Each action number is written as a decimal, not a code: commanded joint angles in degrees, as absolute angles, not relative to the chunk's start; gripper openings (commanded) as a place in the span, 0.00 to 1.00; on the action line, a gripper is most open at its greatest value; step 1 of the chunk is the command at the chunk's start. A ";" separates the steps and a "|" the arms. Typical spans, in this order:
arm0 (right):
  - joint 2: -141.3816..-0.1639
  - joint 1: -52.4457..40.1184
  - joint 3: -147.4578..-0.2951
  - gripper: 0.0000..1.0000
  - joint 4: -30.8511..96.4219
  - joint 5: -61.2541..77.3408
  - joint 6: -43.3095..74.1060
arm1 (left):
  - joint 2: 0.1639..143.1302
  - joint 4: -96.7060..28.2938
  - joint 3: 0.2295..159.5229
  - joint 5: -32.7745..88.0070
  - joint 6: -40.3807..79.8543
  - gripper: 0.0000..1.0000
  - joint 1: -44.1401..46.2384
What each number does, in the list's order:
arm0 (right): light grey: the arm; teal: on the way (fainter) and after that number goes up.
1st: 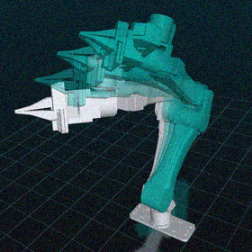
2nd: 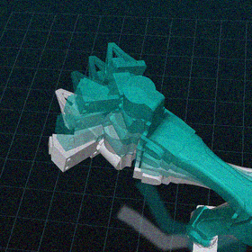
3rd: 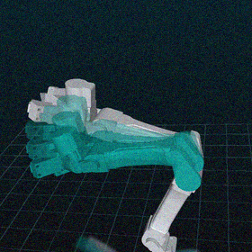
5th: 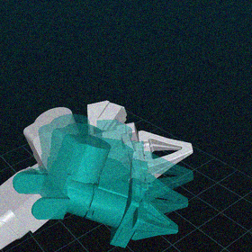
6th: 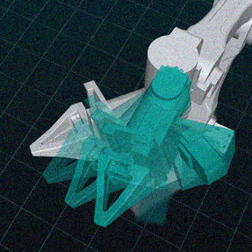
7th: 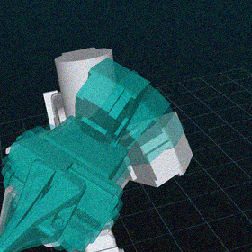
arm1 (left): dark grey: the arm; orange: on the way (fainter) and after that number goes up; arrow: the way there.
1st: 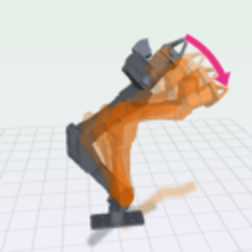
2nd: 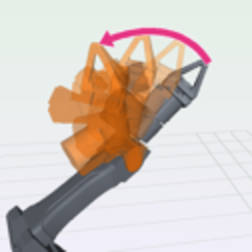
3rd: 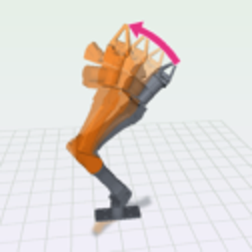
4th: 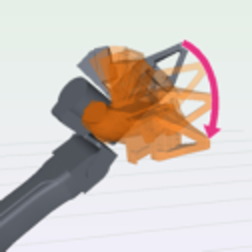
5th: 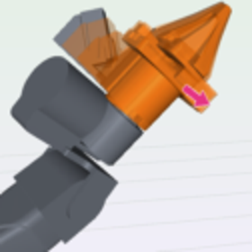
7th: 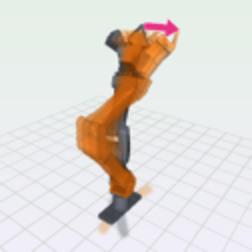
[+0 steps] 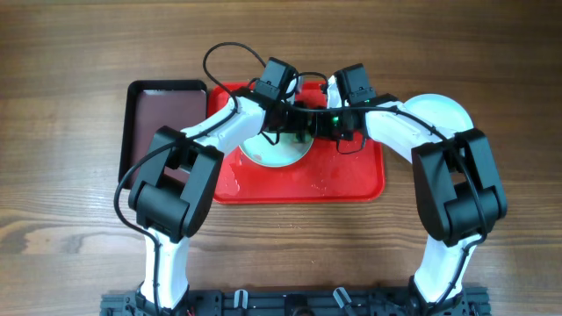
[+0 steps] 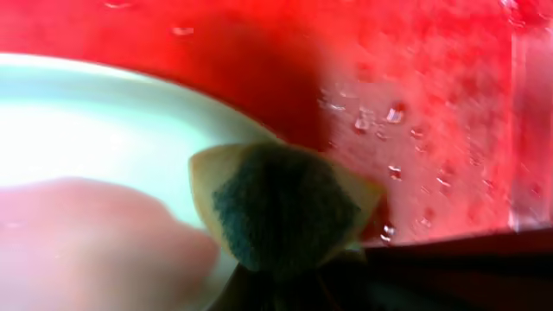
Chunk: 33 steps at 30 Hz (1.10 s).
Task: Clean dirty plates on tray and stack at the side
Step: 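Scrub the pale green plate with the sponge while right gripper holds it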
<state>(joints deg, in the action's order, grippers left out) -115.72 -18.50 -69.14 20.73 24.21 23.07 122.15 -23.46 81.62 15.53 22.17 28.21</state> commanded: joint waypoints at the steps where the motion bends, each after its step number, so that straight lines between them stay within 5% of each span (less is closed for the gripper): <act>1: -117.64 -19.64 -68.51 0.04 21.87 25.56 23.16 | 123.22 -28.80 81.65 -7.38 30.55 0.04 25.45; 11: -117.67 -19.64 -68.51 0.04 21.74 25.52 23.97 | 123.22 -48.86 81.65 -13.47 30.89 0.04 14.06; 23: -117.67 -19.64 -68.51 0.04 21.71 25.52 23.99 | 123.22 -56.03 81.65 38.50 2.33 0.04 14.13; 33: -117.67 -19.64 -68.51 0.04 21.74 25.54 23.97 | 123.22 -53.17 81.65 40.45 -1.13 0.04 16.36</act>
